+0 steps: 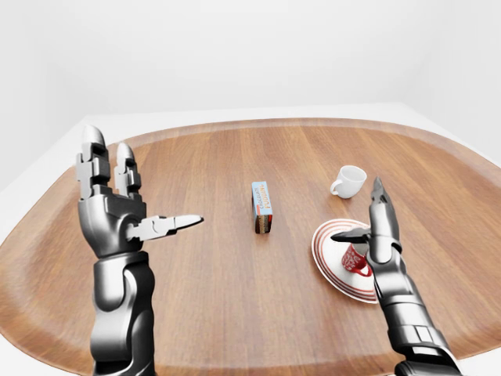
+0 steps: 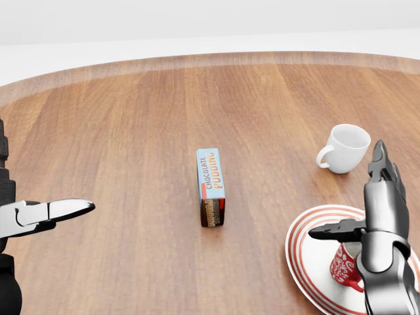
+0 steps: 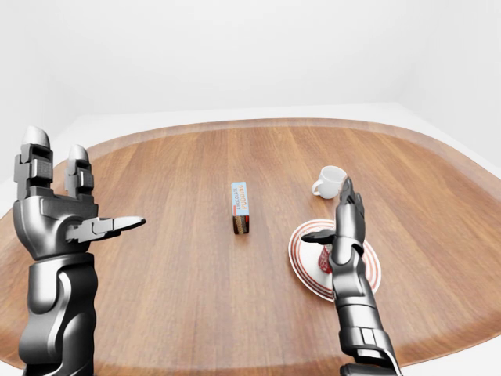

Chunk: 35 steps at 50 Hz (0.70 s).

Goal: Pick up the red mug and put it on the plate

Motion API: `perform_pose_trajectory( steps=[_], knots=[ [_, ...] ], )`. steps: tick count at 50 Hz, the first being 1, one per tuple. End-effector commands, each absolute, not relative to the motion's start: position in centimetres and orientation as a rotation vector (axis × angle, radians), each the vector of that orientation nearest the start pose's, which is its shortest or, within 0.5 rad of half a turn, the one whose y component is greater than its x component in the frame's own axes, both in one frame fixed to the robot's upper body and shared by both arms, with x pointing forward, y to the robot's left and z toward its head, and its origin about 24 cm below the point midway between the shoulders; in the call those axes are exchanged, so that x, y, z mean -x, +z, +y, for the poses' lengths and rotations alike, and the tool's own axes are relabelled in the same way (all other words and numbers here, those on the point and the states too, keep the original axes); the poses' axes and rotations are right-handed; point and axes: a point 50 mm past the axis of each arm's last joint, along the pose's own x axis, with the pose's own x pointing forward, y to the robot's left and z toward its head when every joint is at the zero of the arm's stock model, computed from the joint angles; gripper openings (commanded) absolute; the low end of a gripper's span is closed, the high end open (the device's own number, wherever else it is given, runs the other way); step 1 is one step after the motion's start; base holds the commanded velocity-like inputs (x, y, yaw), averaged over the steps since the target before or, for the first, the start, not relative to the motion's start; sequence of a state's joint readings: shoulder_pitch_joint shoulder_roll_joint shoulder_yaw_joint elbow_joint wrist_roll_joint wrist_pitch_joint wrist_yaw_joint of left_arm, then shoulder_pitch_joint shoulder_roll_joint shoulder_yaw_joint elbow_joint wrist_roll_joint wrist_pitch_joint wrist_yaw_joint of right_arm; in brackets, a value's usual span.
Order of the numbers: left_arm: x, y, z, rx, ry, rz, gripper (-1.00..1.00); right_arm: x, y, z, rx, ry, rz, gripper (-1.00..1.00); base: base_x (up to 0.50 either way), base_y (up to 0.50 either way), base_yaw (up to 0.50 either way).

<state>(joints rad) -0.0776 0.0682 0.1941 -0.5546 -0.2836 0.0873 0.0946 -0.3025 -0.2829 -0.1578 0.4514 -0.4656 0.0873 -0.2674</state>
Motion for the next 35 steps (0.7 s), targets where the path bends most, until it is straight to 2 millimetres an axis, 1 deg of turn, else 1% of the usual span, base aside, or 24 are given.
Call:
perform_pose_trajectory(
  steps=[1, 2, 3, 4, 5, 6, 7, 8, 9, 10, 12, 13, 14, 15, 16, 17, 18, 23, 25, 26, 28, 30, 33, 35],
  knots=[
    [-23.2, 17.7, 19.5, 0.19, 0.15, -0.55, 1.0, -30.1, 12.5, -22.1, 0.684, -0.271, -0.183, 1.0, 0.0, 0.0, 0.0],
    [-23.1, 17.7, 19.5, 0.191, 0.149, -0.55, 1.0, -30.0, 13.3, -21.9, 0.65, -0.26, -0.215, 1.0, 0.0, 0.0, 0.0],
    [-23.1, 17.7, 19.5, 0.19, 0.149, -0.551, 1.0, -29.5, 16.3, -21.6, 0.371, -0.24, -0.357, 1.0, 0.0, 0.0, 0.0],
    [-23.1, 17.7, 19.5, 0.191, 0.15, -0.55, 1.0, -29.1, 17.7, -21.6, 0.232, -0.222, -0.436, 1.0, 0.0, 0.0, 0.0],
    [-23.2, 17.6, 19.5, 0.19, 0.151, -0.546, 1.0, -28.4, 19.5, -22.1, 0.02, -0.23, -0.543, 1.0, 0.0, 0.0, 0.0],
    [-23.2, 17.6, 19.5, 0.19, 0.151, -0.544, 1.0, -28.1, 19.9, -22.7, -0.037, -0.252, -0.565, 1.0, 0.0, 0.0, 0.0],
    [-23.1, 17.6, 19.5, 0.189, 0.15, -0.545, 1.0, -28.2, 19.6, -23.2, -0.006, -0.266, -0.543, 1.0, 0.0, 0.0, 0.0],
    [-23.1, 17.7, 19.5, 0.191, 0.151, -0.548, 1.0, -28.3, 18.8, -23.6, -0.011, -0.289, -0.505, 1.0, 0.0, 0.0, 0.0],
    [-23.0, 17.7, 19.5, 0.19, 0.151, -0.55, 1.0, -28.3, 18.3, -23.7, -0.005, -0.294, -0.482, 1.0, 0.0, 0.0, 0.0],
    [-23.0, 17.7, 19.5, 0.191, 0.15, -0.552, 1.0, -28.2, 18.0, -23.8, -0.02, -0.294, -0.474, 1.0, 0.0, 0.0, 0.0],
    [-23.1, 17.7, 19.6, 0.19, 0.153, -0.549, 1.0, -27.8, 17.7, -24.2, -0.145, -0.308, -0.476, 1.0, 0.0, 0.0, 0.0],
    [-23.1, 17.6, 19.6, 0.19, 0.154, -0.548, 1.0, -28.1, 17.0, -24.2, -0.134, -0.313, -0.442, 1.0, 0.0, 0.0, 0.0],
    [-23.1, 17.6, 19.5, 0.189, 0.152, -0.544, 1.0, -28.5, 15.2, -24.1, -0.093, -0.314, -0.36, 1.0, 0.0, 0.0, 0.0],
    [-23.0, 17.6, 19.5, 0.189, 0.151, -0.544, 1.0, -28.6, 14.4, -24.1, -0.094, -0.307, -0.326, 1.0, 0.0, 0.0, 0.0],
    [-23.0, 17.6, 19.5, 0.189, 0.151, -0.544, 1.0, -28.7, 14.3, -24.1, -0.095, -0.306, -0.324, 1.0, 0.0, 0.0, 0.0],
    [-22.9, 17.7, 19.5, 0.191, 0.15, -0.552, 1.0, -28.9, 12.4, -23.9, -0.034, -0.306, -0.239, 1.0, 0.0, 0.0, 0.0],
    [-22.9, 17.8, 19.5, 0.192, 0.152, -0.555, 1.0, -29.0, 11.5, -23.8, -0.062, -0.298, -0.205, 1.0, 0.0, 0.0, 0.0],
    [-23.0, 17.7, 19.6, 0.191, 0.156, -0.551, 1.0, -29.2, 9.2, -23.7, -0.087, -0.303, -0.111, 1.0, 0.0, 0.0, 0.0],
    [-23.0, 17.7, 19.6, 0.191, 0.155, -0.551, 1.0, -29.2, 9.2, -23.7, -0.087, -0.303, -0.11, 1.0, 0.0, 0.0, 0.0],
    [-22.9, 17.8, 19.6, 0.19, 0.154, -0.554, 1.0, -29.3, 7.3, -23.2, -0.086, -0.293, -0.031, 1.0, 0.0, 0.0, 0.0],
    [-23.0, 17.7, 19.7, 0.19, 0.156, -0.551, 1.0, -29.3, 6.1, -22.9, -0.092, -0.287, 0.016, 1.0, 0.0, 0.0, 0.0],
    [-23.0, 17.6, 19.7, 0.189, 0.156, -0.547, 1.0, -29.4, 5.7, -22.6, -0.114, -0.275, 0.033, 1.0, 0.0, 0.0, 0.0],
    [-23.0, 17.6, 19.6, 0.188, 0.155, -0.545, 1.0, -29.6, 5.0, -21.3, -0.188, -0.242, 0.056, 1.0, 0.0, 0.0, 0.0],
    [-23.0, 17.6, 19.6, 0.188, 0.155, -0.547, 1.0, -29.9, 4.6, -20.4, -0.165, -0.214, 0.078, 1.0, 0.0, 0.0, 0.0]
  ],
)
